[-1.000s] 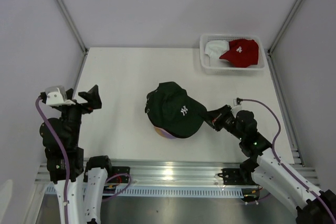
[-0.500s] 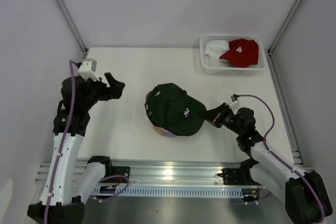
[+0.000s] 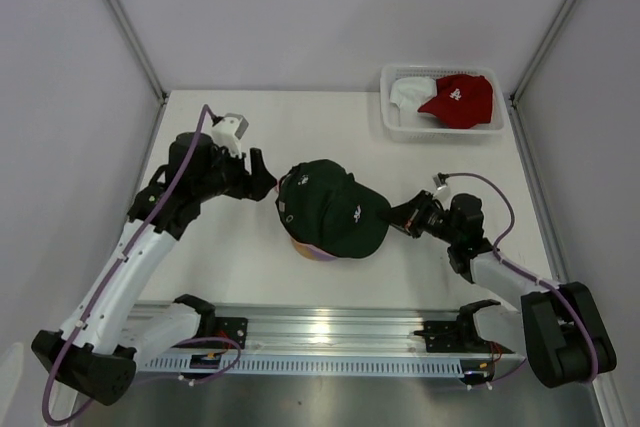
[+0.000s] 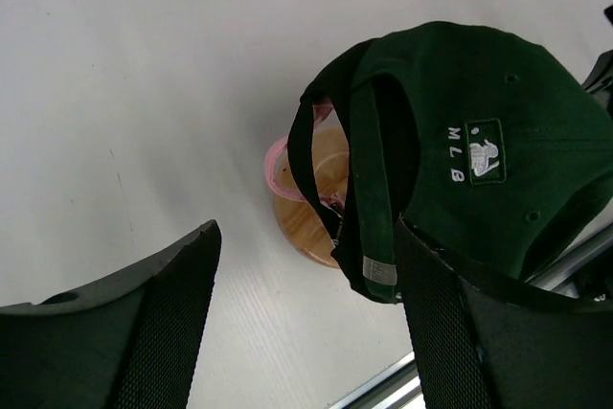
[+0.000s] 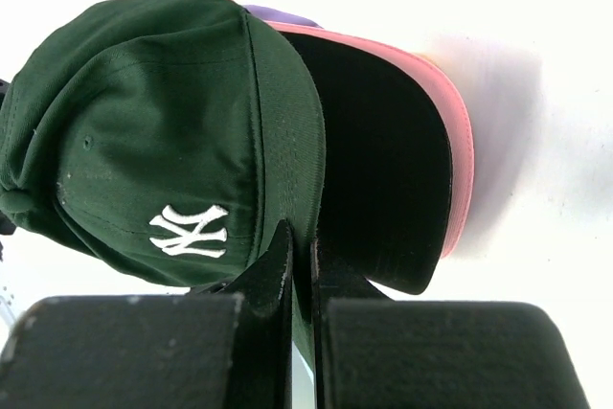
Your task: Stack the hats
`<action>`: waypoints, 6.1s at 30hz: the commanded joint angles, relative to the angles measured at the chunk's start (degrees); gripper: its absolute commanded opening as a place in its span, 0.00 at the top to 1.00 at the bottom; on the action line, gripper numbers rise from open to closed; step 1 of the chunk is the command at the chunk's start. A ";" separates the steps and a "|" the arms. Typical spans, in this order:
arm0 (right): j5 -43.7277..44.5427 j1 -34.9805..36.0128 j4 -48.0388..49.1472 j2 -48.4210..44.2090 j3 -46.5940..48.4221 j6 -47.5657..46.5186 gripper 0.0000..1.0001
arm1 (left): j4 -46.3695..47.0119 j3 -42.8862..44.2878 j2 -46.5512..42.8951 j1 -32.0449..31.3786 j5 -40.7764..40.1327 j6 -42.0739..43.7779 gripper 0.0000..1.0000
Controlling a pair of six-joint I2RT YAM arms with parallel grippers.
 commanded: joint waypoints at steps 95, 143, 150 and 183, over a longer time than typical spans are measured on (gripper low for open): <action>17.64 -4.71 -38.98 -8.79 30.01 -29.70 0.03 | -1.71 -2.75 9.94 -8.49 -20.16 -5.19 0.36; 62.64 -1.21 -57.00 60.64 94.48 -103.18 0.32 | 0.04 5.61 -1.58 16.03 1.81 5.27 0.01; 64.04 -1.73 -57.01 63.90 96.68 -104.23 0.36 | 0.39 5.96 -1.67 17.09 2.70 5.09 0.00; 47.20 5.82 -31.89 24.64 74.58 -123.65 1.00 | 4.78 2.36 -8.08 21.66 9.02 3.34 0.00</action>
